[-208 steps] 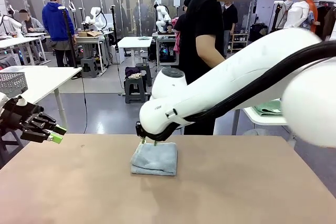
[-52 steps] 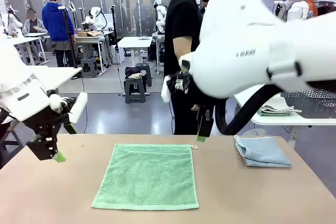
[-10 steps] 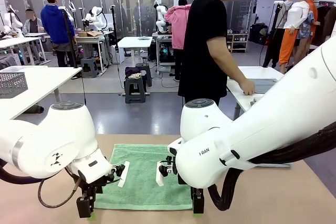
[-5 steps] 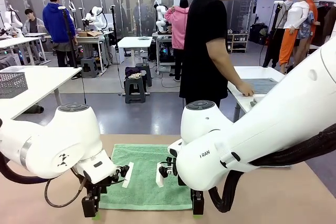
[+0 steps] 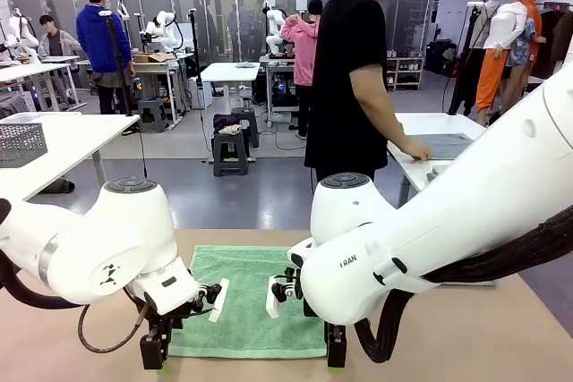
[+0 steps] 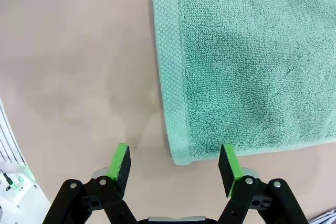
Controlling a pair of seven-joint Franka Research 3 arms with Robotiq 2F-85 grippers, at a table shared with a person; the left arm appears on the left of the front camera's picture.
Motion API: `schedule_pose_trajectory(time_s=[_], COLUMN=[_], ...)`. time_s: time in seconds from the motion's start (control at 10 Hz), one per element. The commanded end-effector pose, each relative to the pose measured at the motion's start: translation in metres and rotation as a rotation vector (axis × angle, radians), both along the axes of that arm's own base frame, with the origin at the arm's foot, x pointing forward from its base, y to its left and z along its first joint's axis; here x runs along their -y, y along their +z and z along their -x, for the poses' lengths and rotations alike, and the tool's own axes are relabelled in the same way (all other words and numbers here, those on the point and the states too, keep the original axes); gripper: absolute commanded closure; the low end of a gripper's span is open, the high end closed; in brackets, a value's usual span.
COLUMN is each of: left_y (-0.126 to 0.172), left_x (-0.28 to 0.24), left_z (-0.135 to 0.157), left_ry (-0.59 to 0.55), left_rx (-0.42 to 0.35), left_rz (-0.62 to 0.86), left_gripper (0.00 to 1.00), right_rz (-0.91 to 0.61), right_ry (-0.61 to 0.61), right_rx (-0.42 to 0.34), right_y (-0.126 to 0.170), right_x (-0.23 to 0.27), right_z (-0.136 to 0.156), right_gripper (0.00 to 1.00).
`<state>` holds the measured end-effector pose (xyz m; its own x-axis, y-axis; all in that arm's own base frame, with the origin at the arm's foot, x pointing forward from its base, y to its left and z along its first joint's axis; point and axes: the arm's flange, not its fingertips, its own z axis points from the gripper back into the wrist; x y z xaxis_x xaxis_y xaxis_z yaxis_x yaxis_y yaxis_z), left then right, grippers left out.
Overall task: Fold the towels and place them in the basket.
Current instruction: When a person lays out a Towel with hook on the table, fold it in half twice.
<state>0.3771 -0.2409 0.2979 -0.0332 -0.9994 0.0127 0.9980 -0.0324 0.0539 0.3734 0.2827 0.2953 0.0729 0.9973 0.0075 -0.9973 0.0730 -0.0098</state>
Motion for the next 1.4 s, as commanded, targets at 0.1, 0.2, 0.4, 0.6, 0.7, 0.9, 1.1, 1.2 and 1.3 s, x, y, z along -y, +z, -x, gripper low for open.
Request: schedule_pose_trajectory(time_s=[0.1, 0.2, 0.4, 0.6, 0.7, 0.9, 1.1, 1.2, 1.3], left_y=[-0.0029, -0.0028, -0.0028, -0.0029, -0.0036, -0.0044, -0.0049, -0.0049, -0.0047], left_x=[0.0059, 0.0062, 0.0060, 0.0064, 0.0063, 0.0062, 0.0077, 0.0074, 0.0065], left_z=[-0.0074, -0.0078, -0.0093, -0.0106, -0.0114, -0.0117, -0.0109, -0.0104, -0.0096], left_ry=[0.023, 0.026, 0.027, 0.026, 0.025, 0.025, 0.024, 0.023, 0.025], left_rx=[0.008, 0.004, -0.003, -0.014, -0.023, -0.030, -0.033, -0.033, -0.029], left_rz=[-0.025, -0.026, -0.026, -0.030, -0.033, -0.038, -0.043, -0.045, -0.045], left_gripper=[0.00, 0.00, 0.00, 0.00, 0.00, 0.07, 0.27, 0.32, 0.47], right_rz=[-0.016, -0.016, -0.017, -0.022, -0.025, -0.026, -0.030, -0.029, -0.030], right_ry=[0.002, 0.002, 0.004, 0.008, 0.012, 0.015, 0.022, 0.021, 0.021], right_rx=[-0.005, -0.008, -0.011, -0.015, -0.020, -0.025, -0.030, -0.029, -0.029], right_y=[-0.0061, -0.0064, -0.0062, -0.0061, -0.0066, -0.0072, -0.0078, -0.0082, -0.0086], right_x=[0.0016, 0.0014, 0.0013, 0.0016, 0.0019, 0.0028, 0.0031, 0.0033, 0.0037], right_z=[-0.0003, -0.0012, -0.0024, -0.0031, -0.0035, -0.0037, -0.0039, -0.0038, -0.0036], right_gripper=[0.15, 0.15, 0.15, 0.15, 0.15, 0.15, 0.19, 0.35, 0.39])
